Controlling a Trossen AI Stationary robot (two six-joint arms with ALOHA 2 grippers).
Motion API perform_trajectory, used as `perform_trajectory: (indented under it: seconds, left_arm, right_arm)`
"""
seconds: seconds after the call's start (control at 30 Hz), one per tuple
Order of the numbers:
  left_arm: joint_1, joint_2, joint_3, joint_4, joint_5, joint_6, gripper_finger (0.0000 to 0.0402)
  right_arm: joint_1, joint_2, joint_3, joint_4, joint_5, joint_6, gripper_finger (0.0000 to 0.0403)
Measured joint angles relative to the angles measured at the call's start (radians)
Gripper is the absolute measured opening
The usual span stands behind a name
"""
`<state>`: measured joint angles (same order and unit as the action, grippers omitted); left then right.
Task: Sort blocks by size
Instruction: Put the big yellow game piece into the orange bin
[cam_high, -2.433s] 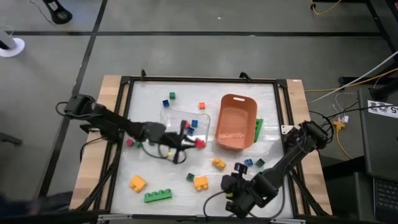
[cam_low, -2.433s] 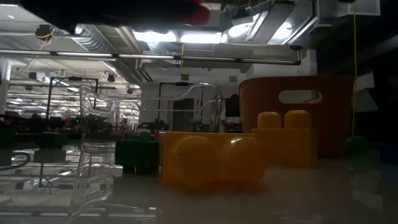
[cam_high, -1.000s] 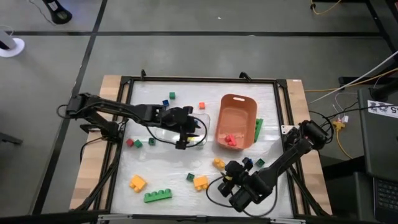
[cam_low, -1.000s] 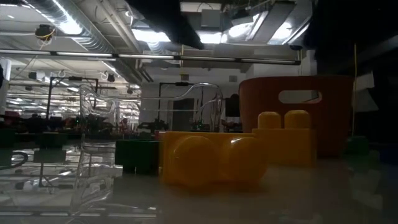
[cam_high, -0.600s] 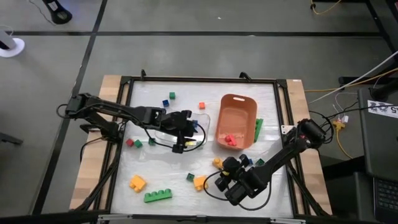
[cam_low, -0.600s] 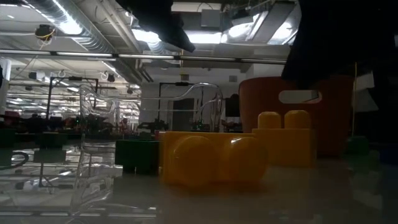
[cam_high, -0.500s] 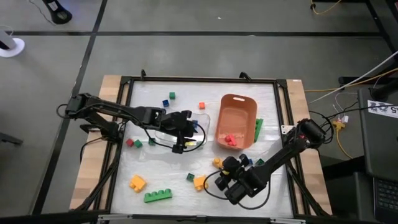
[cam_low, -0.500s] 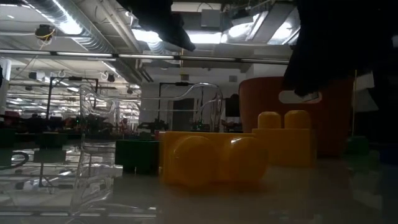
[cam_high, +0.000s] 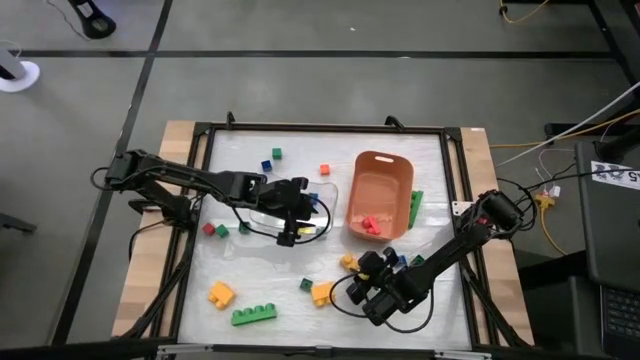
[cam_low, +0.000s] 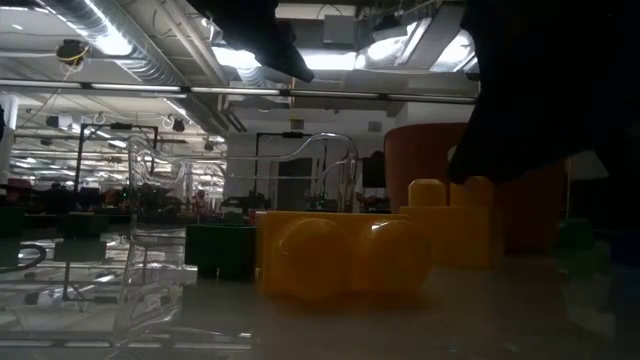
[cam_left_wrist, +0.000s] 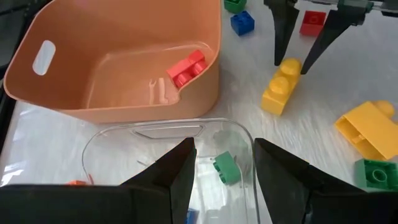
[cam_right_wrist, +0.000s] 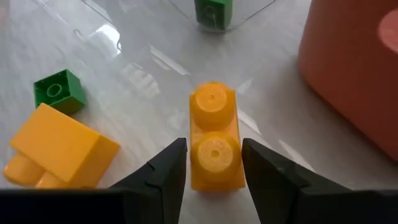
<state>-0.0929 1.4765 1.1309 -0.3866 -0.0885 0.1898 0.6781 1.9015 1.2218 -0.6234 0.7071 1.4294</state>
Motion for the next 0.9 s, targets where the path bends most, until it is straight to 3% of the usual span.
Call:
perform_trajectory:
  seconds: [0.6,0.9]
  left_arm:
    - [0.000,0.000,0.000,-0.020,0.000,-0.001,0.0153]
    - [0.000,0.000,0.000,-0.026,0.000,-0.007,0.0153]
  right_arm:
    - [0.000,0.098,-0.019,0.114,0.077,-0.001,0.0159]
    - [0.000,0.099,-0.020,0.116,0.061,-0.021,0.0159]
